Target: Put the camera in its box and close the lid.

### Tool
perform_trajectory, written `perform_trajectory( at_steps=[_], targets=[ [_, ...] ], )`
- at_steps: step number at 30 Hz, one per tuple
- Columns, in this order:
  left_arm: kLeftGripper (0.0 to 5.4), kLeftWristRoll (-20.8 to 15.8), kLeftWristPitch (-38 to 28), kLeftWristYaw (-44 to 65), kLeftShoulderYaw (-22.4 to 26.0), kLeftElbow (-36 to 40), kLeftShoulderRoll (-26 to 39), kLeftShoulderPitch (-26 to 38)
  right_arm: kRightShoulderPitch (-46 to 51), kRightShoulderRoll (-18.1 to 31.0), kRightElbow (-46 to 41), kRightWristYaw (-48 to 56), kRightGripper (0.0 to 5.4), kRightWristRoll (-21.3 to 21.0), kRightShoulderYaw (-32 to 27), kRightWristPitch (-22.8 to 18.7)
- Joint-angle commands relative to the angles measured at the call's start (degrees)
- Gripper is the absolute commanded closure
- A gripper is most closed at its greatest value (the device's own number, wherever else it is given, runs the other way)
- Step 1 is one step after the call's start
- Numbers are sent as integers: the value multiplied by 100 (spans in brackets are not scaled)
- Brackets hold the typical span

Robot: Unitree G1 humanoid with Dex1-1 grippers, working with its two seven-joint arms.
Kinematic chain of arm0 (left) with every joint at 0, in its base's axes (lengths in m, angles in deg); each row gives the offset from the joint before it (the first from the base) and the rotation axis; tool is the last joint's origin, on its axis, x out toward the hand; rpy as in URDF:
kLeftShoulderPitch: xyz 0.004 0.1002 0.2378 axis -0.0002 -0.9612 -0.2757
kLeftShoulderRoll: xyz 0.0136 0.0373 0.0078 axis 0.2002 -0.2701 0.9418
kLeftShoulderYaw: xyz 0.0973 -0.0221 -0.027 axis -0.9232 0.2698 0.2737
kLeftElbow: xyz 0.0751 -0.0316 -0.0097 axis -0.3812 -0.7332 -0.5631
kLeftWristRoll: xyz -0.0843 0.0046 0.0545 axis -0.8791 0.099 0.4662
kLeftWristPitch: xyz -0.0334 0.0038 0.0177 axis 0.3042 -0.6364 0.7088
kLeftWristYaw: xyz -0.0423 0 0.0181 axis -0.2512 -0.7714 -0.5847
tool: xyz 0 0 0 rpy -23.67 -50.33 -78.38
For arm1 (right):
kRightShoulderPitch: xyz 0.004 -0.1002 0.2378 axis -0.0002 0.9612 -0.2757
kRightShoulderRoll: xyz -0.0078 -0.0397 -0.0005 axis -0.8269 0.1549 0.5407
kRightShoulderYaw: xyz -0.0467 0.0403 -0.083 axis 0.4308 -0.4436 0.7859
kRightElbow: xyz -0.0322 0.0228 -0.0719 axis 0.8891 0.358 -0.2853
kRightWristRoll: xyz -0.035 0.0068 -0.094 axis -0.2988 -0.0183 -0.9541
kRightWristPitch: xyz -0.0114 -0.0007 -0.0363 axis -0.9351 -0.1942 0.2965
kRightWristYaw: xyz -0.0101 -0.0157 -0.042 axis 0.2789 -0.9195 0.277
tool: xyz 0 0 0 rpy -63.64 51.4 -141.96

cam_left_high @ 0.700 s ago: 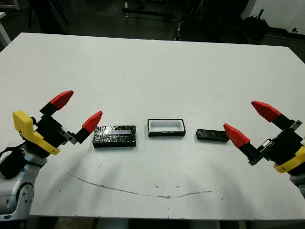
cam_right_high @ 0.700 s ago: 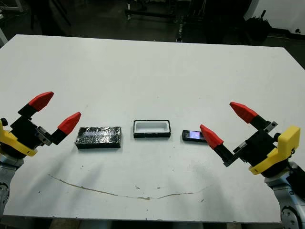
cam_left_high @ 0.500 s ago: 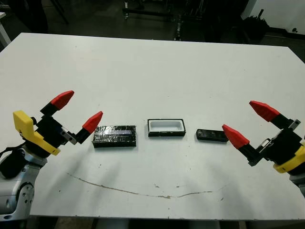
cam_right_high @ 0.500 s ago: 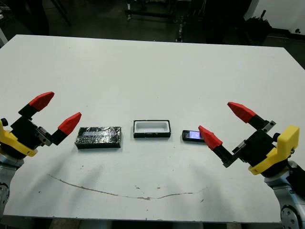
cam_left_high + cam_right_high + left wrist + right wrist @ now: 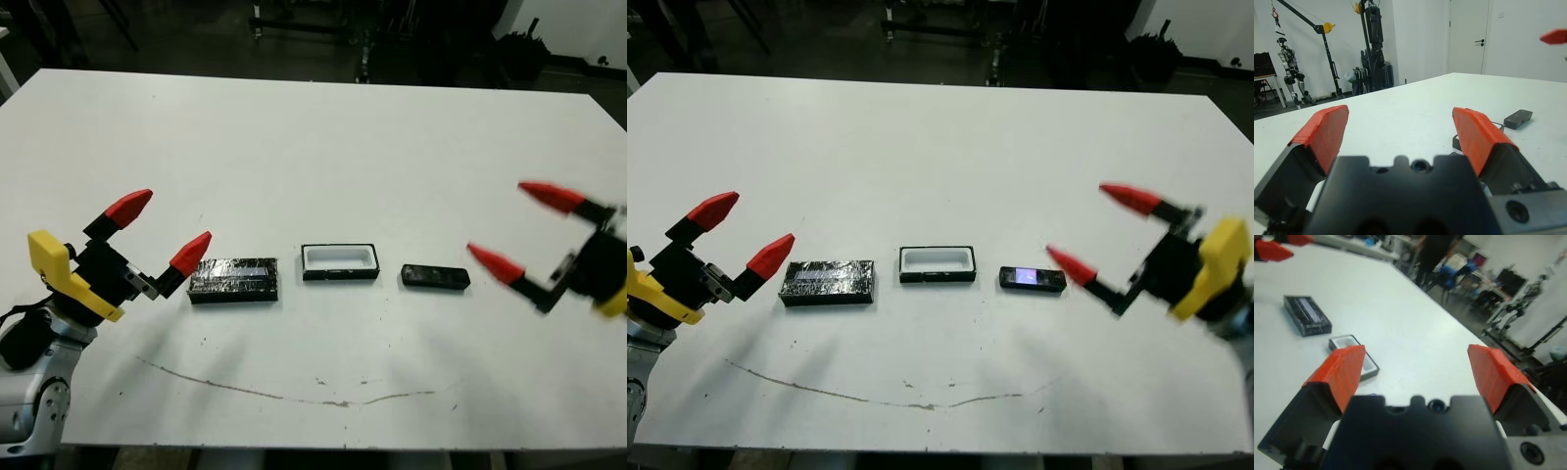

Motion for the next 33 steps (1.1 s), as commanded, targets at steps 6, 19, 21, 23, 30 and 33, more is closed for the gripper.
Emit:
perform_trajectory(
  at_steps=[6,19,21,23,30,33],
  targets=[
    [1,60,31,-29,-46,-8,-28,-31,-1717,391,1465,1397,0,-1112,1565,-7],
    [1,43,44,-4,-47,-74,-39,7,-2836,-204,3365,2819,0,-2057,2919,14],
    [1,66,52,-43,-46,-38,-40,-6,-2843,-295,3507,2822,0,-2166,2966,227],
    [1,92,35,-77,-41,-24,-48,-18,-2865,-371,3644,2862,0,-2240,2995,387],
    [1,78,21,-32,-57,-50,-38,-16,-2909,-529,4030,2840,0,-2491,3059,758],
    [1,119,-35,-35,-65,-51,-51,-30,-2931,-587,4292,2851,0,-2547,3044,741]
  ],
)
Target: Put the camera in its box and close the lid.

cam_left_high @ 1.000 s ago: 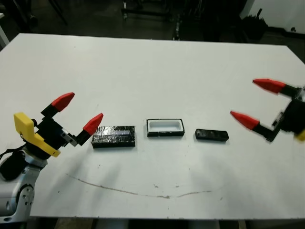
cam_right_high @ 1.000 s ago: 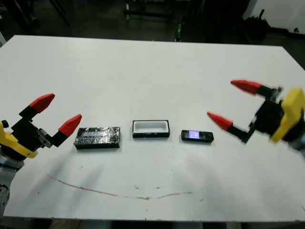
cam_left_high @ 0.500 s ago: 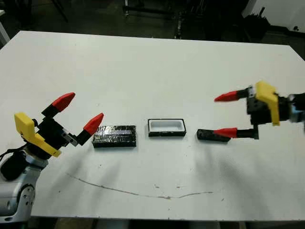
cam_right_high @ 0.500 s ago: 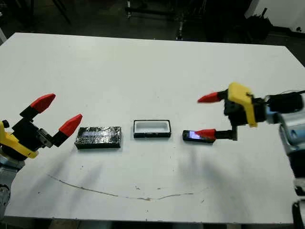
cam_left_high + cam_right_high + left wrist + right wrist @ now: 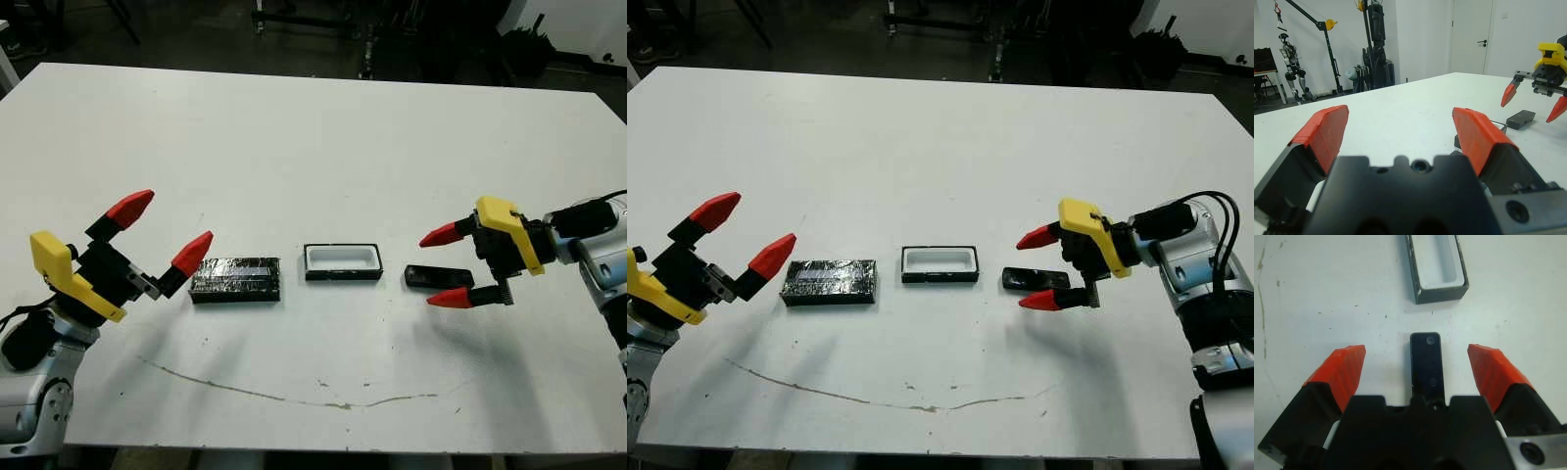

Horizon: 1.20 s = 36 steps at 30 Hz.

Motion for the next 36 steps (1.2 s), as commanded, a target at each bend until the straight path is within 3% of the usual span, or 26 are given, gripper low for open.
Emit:
perform_trajectory(
  at_steps=[1,7,16,22,29,36],
  targets=[
    [1,110,-47,20,-41,-31,-2,-46,-147,-74,355,23,0,-131,17,-21],
    [1,123,0,45,-29,-21,30,-24,-192,-183,746,68,0,-204,-22,260],
    [1,68,31,84,-25,-57,8,-3,-119,-207,728,-6,0,-240,-59,79],
    [1,101,-1,73,-18,-31,-1,-26,-11,-150,381,-125,0,-293,-50,-318],
    [0,122,-15,56,-19,-16,-5,-21,86,-156,157,-282,87,-286,-78,-704],
    [0,153,-9,20,-21,38,2,-43,173,-178,118,-426,190,-287,-100,-735]
  ],
)
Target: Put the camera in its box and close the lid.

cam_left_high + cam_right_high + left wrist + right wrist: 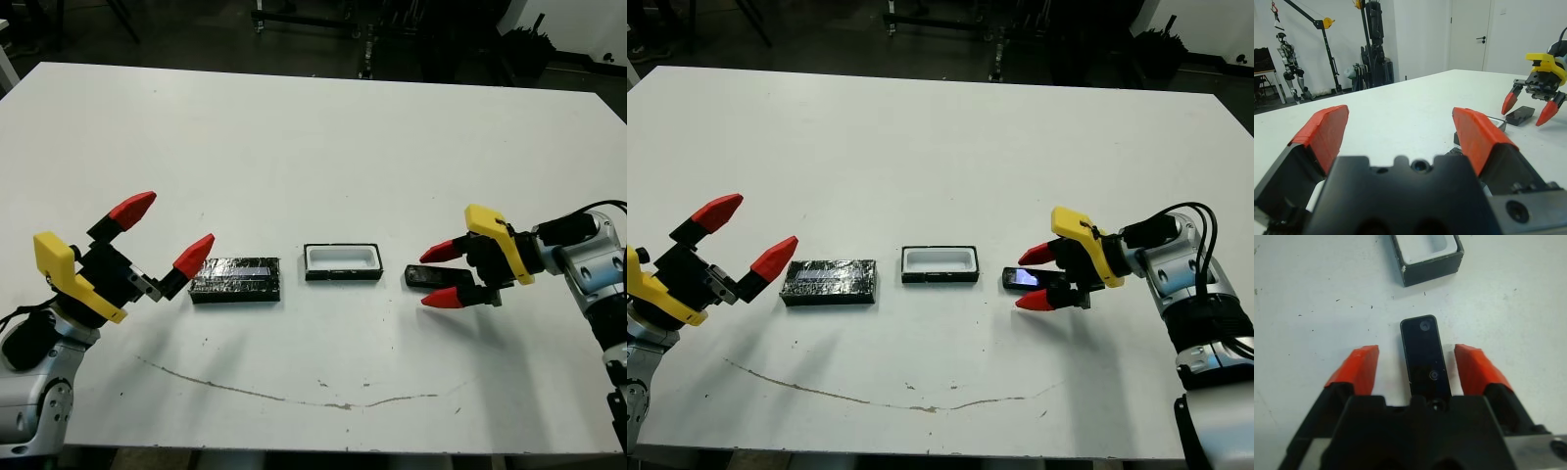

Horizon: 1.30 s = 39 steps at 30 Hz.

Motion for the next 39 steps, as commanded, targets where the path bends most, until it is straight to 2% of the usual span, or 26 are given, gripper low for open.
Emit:
perform_trajectory(
  at_steps=[1,7,13,17,20,24,26,30,33,34,39],
  targets=[
    [0,48,14,-33,-19,42,4,-41,120,45,-32,-107,201,-47,-47,-28],
    [0,18,18,8,-5,38,28,-35,157,68,-135,-162,289,-128,31,-60],
    [0,-26,53,27,15,58,40,-40,209,104,-238,-200,373,-275,103,158],
    [0,-29,68,-14,24,90,19,-53,242,109,-291,-167,374,-311,122,202],
    [0,-7,94,-83,22,137,9,-71,319,166,-490,-260,374,-391,134,409],
    [0,13,40,-90,18,143,4,-92,434,233,-843,-389,374,-443,99,358],
    [0,11,39,-80,16,139,14,-95,516,257,-1055,-476,374,-403,31,249],
    [0,-23,79,-59,13,131,28,-84,539,176,-1416,-523,374,-10,-251,-616],
    [0,-12,91,-83,13,139,27,-87,379,145,-1625,-480,374,329,-500,-758],
    [0,6,85,-103,12,156,23,-97,315,121,-1650,-523,374,401,-572,-692],
    [0,43,47,-77,0,183,44,-124,-337,-79,-1488,-501,374,763,-770,-947]
  ],
)
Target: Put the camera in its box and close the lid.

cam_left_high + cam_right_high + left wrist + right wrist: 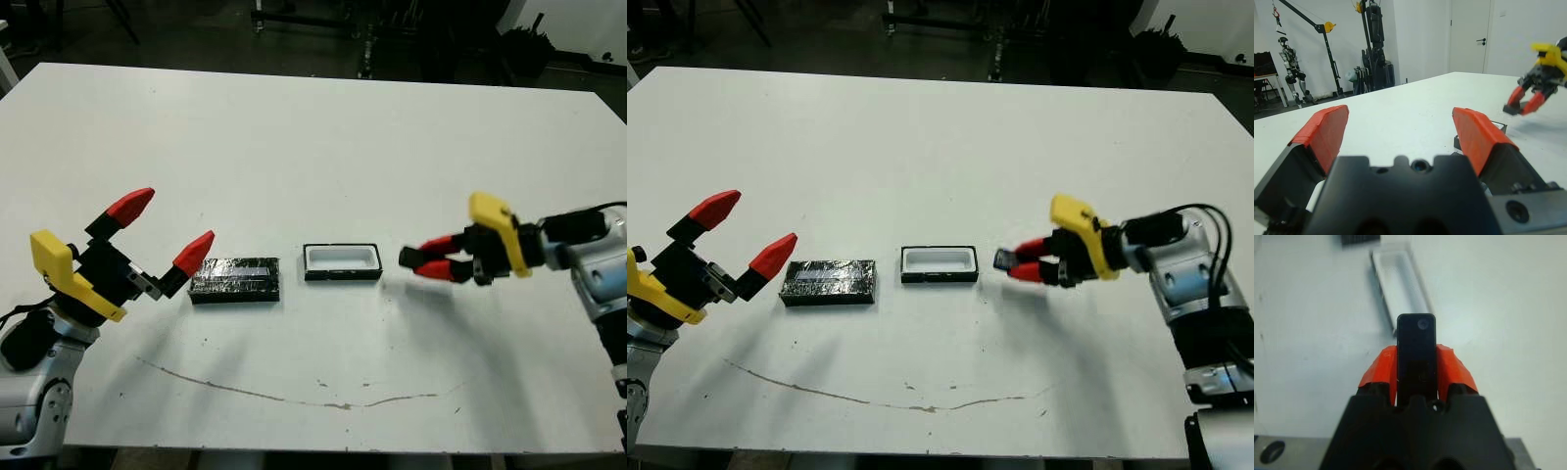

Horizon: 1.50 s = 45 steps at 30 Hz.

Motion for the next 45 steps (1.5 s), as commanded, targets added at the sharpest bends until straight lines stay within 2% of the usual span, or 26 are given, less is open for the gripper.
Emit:
perform_trajectory(
  at_steps=[1,3,8,10,13,15,26,35,40,45],
  targets=[
    [0,37,35,28,-12,18,49,-87,-617,-169,152,-1,374,247,-132,-170],
    [0,42,43,21,-21,23,44,-87,-975,-366,430,61,374,334,-95,-255],
    [0,78,94,-49,-58,100,32,-108,-1490,-953,1183,71,374,334,3,69],
    [0,49,91,-39,-58,82,20,-92,-1511,-1147,1019,-36,374,304,87,-24],
    [0,27,137,-63,-47,106,25,-103,-1593,-1362,856,-134,374,237,307,-518],
    [0,24,128,-44,-37,111,30,-112,-1637,-1522,868,-233,374,163,442,-691],
    [0,25,104,-11,-35,125,12,-120,-1746,-2249,2027,-226,374,-191,810,-2],
    [0,41,81,20,-70,100,4,-111,-1722,-2299,2304,-177,374,-362,897,-227],
    [0,42,111,-2,-68,107,6,-120,-1696,-2333,2478,-193,374,-442,896,-46],
    [0,132,33,-48,-58,117,11,-155,-1666,-2331,2525,-212,374,-495,878,-79]
  ],
)
